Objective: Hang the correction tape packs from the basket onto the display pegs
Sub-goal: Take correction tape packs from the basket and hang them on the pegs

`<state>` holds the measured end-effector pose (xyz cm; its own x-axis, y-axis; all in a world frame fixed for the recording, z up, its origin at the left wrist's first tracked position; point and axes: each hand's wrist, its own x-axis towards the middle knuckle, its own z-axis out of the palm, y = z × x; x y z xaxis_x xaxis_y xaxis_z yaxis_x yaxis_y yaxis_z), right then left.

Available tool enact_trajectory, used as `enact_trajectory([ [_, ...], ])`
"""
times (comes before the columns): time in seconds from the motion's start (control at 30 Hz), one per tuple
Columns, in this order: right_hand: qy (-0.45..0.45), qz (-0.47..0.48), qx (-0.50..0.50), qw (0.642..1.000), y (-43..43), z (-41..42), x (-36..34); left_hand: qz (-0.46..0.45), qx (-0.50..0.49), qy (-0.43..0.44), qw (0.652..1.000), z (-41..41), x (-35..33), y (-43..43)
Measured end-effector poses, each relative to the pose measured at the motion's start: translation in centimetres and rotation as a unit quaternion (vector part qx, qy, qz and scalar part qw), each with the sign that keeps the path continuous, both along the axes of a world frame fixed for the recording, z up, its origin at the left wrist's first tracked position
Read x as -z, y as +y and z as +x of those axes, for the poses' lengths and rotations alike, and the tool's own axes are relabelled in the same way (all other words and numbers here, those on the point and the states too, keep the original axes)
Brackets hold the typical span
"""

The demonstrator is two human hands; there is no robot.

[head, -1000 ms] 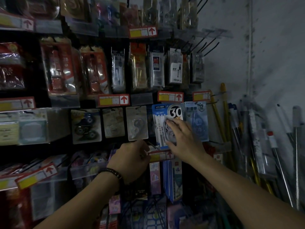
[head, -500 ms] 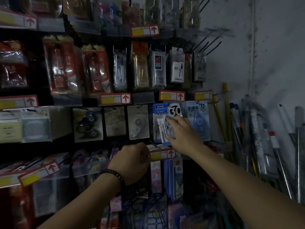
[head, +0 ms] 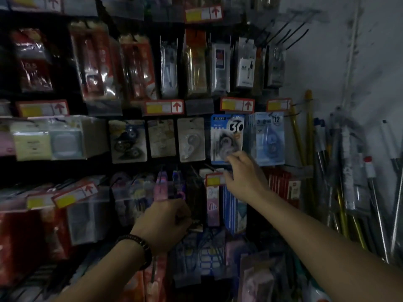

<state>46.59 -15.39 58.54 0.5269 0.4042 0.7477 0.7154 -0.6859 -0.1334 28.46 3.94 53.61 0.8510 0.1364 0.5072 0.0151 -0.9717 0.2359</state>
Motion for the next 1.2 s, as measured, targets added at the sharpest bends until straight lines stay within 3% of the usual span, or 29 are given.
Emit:
enact_trajectory([
  [0.17, -0.043, 0.069, -0.087, 0.993, -1.1, -5.6, 6.4, -0.031, 0.002, 0.05, 0.998, -4.3, 7.2, 1.2],
  [0.4, 0.143, -0.024, -0.191, 0.971, 0.1, -13.6, 25.1, -0.119, -0.052, 0.179, 0.975, -12.8, 24.2, 2.4],
  [0.63, 0.398, -0.119, -0.192, 0.889, 1.2, -19.6, 47.6, -0.195, -0.131, 0.369, 0.899, -19.9, 40.8, 3.5],
  [0.87, 0.565, -0.231, -0.146, 0.778, 2.1, -23.2, 64.7, -0.273, -0.152, 0.463, 0.829, -21.8, 51.9, 2.8],
  [1.0, 0.584, -0.308, -0.136, 0.739, 3.2, -24.2, 71.1, -0.306, -0.121, 0.541, 0.774, -22.6, 55.3, 2.3],
  [1.2, 0.525, -0.384, -0.16, 0.743, 6.5, -24.7, 78.0, -0.308, -0.123, 0.576, 0.747, -21.8, 57.2, 3.7],
])
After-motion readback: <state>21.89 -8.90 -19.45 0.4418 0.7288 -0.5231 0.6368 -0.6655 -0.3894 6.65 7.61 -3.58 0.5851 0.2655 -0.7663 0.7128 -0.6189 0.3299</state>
